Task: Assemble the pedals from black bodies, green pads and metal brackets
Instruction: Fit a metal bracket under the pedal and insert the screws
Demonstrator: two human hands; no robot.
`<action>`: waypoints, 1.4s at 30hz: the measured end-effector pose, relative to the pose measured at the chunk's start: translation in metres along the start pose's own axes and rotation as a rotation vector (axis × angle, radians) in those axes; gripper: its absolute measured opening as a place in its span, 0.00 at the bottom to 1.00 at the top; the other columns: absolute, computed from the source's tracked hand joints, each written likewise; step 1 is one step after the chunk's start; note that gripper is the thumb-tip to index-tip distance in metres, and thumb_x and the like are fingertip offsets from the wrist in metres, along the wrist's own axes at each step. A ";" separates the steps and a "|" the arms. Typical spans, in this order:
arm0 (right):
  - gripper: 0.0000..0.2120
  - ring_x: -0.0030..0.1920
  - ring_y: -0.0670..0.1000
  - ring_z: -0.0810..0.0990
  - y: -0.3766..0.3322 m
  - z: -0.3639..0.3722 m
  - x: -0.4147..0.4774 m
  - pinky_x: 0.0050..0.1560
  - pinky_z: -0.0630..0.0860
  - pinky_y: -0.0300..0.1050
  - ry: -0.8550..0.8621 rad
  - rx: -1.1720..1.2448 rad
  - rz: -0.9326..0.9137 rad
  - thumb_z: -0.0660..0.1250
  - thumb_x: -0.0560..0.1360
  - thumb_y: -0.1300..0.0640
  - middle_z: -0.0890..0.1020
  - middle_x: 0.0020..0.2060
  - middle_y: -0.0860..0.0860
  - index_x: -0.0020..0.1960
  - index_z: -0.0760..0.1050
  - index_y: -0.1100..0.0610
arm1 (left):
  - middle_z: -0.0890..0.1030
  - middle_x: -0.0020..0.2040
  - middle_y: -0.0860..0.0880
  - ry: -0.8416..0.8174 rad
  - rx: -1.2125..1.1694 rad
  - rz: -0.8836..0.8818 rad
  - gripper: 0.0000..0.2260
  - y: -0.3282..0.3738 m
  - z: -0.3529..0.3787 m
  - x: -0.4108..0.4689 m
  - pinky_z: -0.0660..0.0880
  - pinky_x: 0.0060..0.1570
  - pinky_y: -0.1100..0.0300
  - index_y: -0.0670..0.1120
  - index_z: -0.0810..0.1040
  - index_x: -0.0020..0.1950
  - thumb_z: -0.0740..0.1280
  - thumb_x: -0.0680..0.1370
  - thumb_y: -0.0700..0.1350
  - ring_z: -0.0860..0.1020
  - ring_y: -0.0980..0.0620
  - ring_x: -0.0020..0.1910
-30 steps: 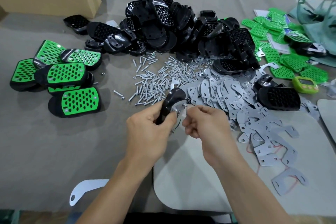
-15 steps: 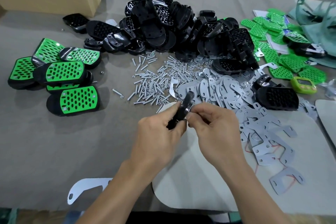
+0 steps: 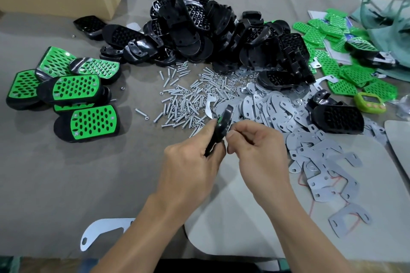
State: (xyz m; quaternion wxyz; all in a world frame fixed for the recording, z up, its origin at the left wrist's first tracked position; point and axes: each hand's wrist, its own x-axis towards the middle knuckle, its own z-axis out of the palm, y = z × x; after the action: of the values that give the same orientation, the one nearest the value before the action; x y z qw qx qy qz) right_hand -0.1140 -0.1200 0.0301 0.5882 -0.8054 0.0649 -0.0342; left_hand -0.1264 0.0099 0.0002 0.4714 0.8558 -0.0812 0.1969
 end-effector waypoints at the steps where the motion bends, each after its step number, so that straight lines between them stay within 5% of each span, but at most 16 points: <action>1: 0.12 0.27 0.45 0.69 -0.001 0.001 0.001 0.31 0.65 0.34 -0.005 0.030 0.016 0.68 0.75 0.63 0.74 0.24 0.46 0.33 0.77 0.54 | 0.82 0.35 0.52 0.015 0.047 0.051 0.19 0.001 0.000 0.002 0.74 0.35 0.61 0.46 0.82 0.67 0.67 0.78 0.49 0.77 0.52 0.34; 6: 0.14 0.29 0.50 0.65 -0.006 -0.004 0.010 0.29 0.61 0.39 -0.141 0.403 0.276 0.66 0.76 0.67 0.73 0.26 0.55 0.33 0.78 0.58 | 0.82 0.35 0.50 0.056 0.151 0.149 0.20 -0.003 0.000 0.007 0.73 0.33 0.58 0.40 0.82 0.65 0.66 0.77 0.47 0.76 0.51 0.32; 9: 0.11 0.28 0.50 0.69 -0.007 -0.008 0.012 0.31 0.68 0.40 -0.133 0.151 0.147 0.69 0.74 0.64 0.79 0.27 0.52 0.34 0.80 0.55 | 0.80 0.33 0.53 0.019 0.101 0.030 0.17 0.000 -0.002 0.008 0.73 0.35 0.62 0.46 0.83 0.65 0.70 0.77 0.47 0.76 0.52 0.36; 14: 0.08 0.26 0.44 0.67 -0.001 -0.003 0.006 0.30 0.62 0.35 -0.025 -0.114 -0.144 0.69 0.74 0.60 0.76 0.25 0.49 0.37 0.77 0.54 | 0.82 0.35 0.53 -0.005 0.060 -0.040 0.19 0.004 -0.004 0.008 0.72 0.37 0.65 0.49 0.82 0.67 0.71 0.76 0.48 0.77 0.54 0.36; 21: 0.07 0.28 0.49 0.70 0.003 -0.004 0.012 0.32 0.67 0.42 -0.100 0.175 0.042 0.69 0.72 0.59 0.77 0.26 0.53 0.36 0.80 0.59 | 0.78 0.34 0.55 0.037 0.153 0.062 0.16 0.004 -0.004 0.010 0.70 0.33 0.62 0.45 0.83 0.64 0.72 0.77 0.45 0.74 0.52 0.37; 27: 0.12 0.47 0.59 0.84 0.005 0.003 0.011 0.53 0.82 0.58 -0.252 0.267 0.092 0.68 0.75 0.50 0.86 0.44 0.57 0.52 0.83 0.56 | 0.88 0.48 0.46 0.137 0.392 0.137 0.15 0.005 0.008 0.008 0.71 0.43 0.56 0.40 0.83 0.63 0.71 0.79 0.44 0.84 0.48 0.44; 29: 0.08 0.45 0.59 0.83 0.009 0.004 0.012 0.54 0.79 0.63 -0.164 0.300 0.096 0.68 0.78 0.55 0.85 0.44 0.60 0.50 0.83 0.60 | 0.86 0.57 0.53 0.046 0.203 0.064 0.17 0.007 0.007 0.008 0.73 0.52 0.65 0.45 0.84 0.64 0.77 0.76 0.45 0.83 0.54 0.52; 32: 0.10 0.48 0.55 0.85 0.014 -0.008 0.016 0.52 0.82 0.53 -0.244 0.513 0.214 0.64 0.82 0.62 0.86 0.47 0.59 0.49 0.84 0.61 | 0.76 0.65 0.71 -0.037 -0.037 -0.240 0.23 0.005 -0.010 0.018 0.73 0.62 0.71 0.63 0.81 0.65 0.74 0.70 0.55 0.79 0.68 0.57; 35: 0.12 0.51 0.56 0.86 0.019 -0.020 0.014 0.51 0.83 0.51 -0.416 0.636 0.292 0.64 0.79 0.58 0.87 0.50 0.58 0.48 0.87 0.57 | 0.85 0.52 0.62 -0.094 -0.150 -0.422 0.21 -0.005 -0.020 0.033 0.76 0.55 0.65 0.63 0.81 0.64 0.73 0.71 0.56 0.82 0.63 0.48; 38: 0.14 0.52 0.55 0.86 0.023 -0.023 0.014 0.54 0.83 0.52 -0.428 0.584 0.272 0.62 0.81 0.61 0.87 0.52 0.57 0.53 0.86 0.55 | 0.88 0.47 0.50 -0.210 -0.572 -0.614 0.11 -0.007 -0.018 0.043 0.81 0.48 0.56 0.54 0.88 0.51 0.74 0.76 0.39 0.85 0.54 0.45; 42: 0.12 0.53 0.55 0.85 0.023 -0.020 0.012 0.57 0.81 0.53 -0.390 0.482 0.222 0.64 0.79 0.62 0.86 0.54 0.58 0.59 0.84 0.57 | 0.88 0.43 0.45 -0.199 -0.524 -0.578 0.14 -0.009 -0.017 0.044 0.84 0.47 0.47 0.51 0.89 0.46 0.73 0.76 0.32 0.86 0.49 0.42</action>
State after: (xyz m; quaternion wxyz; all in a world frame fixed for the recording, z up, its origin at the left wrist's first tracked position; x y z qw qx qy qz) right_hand -0.1067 -0.1478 0.0144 0.7634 -0.6224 0.0284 0.1704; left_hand -0.0881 0.0310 0.0194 0.6995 0.7090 0.0701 -0.0552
